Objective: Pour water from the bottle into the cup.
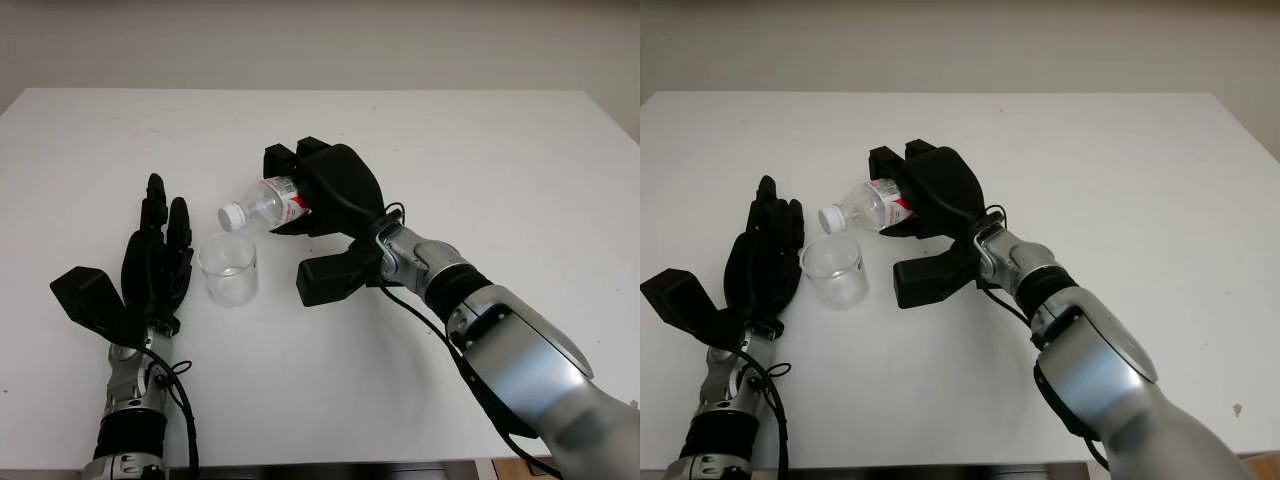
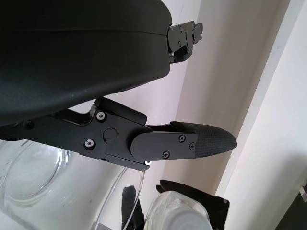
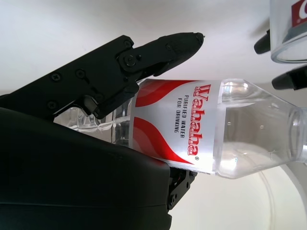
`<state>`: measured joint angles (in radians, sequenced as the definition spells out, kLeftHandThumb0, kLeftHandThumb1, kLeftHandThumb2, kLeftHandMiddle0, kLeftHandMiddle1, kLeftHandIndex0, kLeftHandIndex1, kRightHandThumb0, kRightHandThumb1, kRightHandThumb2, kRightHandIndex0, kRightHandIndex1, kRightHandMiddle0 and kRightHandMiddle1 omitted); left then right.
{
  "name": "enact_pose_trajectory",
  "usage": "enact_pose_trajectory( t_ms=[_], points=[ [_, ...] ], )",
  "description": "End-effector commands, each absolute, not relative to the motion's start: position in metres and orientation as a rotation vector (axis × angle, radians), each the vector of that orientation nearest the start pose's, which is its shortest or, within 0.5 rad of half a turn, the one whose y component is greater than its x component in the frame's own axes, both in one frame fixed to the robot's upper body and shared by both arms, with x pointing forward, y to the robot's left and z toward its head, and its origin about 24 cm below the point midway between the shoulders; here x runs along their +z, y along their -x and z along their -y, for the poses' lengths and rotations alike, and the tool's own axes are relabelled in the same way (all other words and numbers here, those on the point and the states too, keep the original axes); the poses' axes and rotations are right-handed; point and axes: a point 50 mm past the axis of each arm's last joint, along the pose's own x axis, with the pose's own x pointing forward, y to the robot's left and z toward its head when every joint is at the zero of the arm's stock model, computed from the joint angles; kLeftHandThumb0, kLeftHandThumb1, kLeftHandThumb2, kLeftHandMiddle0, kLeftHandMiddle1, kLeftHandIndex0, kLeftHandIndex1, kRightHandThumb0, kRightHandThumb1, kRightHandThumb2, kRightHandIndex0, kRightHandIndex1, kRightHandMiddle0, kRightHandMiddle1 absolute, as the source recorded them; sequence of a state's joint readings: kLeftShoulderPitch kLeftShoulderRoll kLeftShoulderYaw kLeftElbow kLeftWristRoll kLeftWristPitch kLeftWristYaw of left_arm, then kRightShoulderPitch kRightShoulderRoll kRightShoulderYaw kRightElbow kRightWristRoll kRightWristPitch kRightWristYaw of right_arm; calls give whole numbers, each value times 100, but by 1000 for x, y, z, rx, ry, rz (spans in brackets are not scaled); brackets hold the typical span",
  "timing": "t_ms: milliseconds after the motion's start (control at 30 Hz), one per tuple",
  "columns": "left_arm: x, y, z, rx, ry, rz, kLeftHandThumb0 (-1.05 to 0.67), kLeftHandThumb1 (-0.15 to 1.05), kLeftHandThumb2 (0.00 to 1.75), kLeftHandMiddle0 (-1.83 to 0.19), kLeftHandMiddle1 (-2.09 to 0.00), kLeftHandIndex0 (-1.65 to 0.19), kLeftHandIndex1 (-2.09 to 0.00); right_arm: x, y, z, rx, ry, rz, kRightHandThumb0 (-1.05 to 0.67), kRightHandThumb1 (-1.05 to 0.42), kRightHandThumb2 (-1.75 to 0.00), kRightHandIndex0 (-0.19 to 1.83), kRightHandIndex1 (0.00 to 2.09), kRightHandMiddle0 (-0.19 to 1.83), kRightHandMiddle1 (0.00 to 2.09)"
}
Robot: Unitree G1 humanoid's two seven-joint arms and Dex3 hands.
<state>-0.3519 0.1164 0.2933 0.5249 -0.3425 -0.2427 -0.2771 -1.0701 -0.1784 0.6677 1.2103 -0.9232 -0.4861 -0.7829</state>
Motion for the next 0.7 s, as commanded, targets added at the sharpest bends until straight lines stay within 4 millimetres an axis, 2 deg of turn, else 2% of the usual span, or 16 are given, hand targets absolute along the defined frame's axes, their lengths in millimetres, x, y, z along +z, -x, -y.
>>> enact_pose_trajectory(
  t_ms=[0, 233, 667],
  points=[
    [28, -301, -211, 28, 309, 79, -72, 105, 38, 17, -5, 19, -4, 139, -377, 51, 216, 1313, 985, -44, -105, -25, 122, 209, 77, 209],
    [27, -301, -211, 27, 310, 77, -72, 105, 38, 17, -5, 19, -3, 141, -374, 48, 209, 1316, 1061, -46, -105, -24, 123, 209, 69, 209],
    [27, -303, -209, 29, 312, 77, -72, 105, 36, 16, -6, 18, -3, 146, -372, 45, 144, 1331, 1145, -48, -105, -24, 121, 209, 68, 209]
  ],
)
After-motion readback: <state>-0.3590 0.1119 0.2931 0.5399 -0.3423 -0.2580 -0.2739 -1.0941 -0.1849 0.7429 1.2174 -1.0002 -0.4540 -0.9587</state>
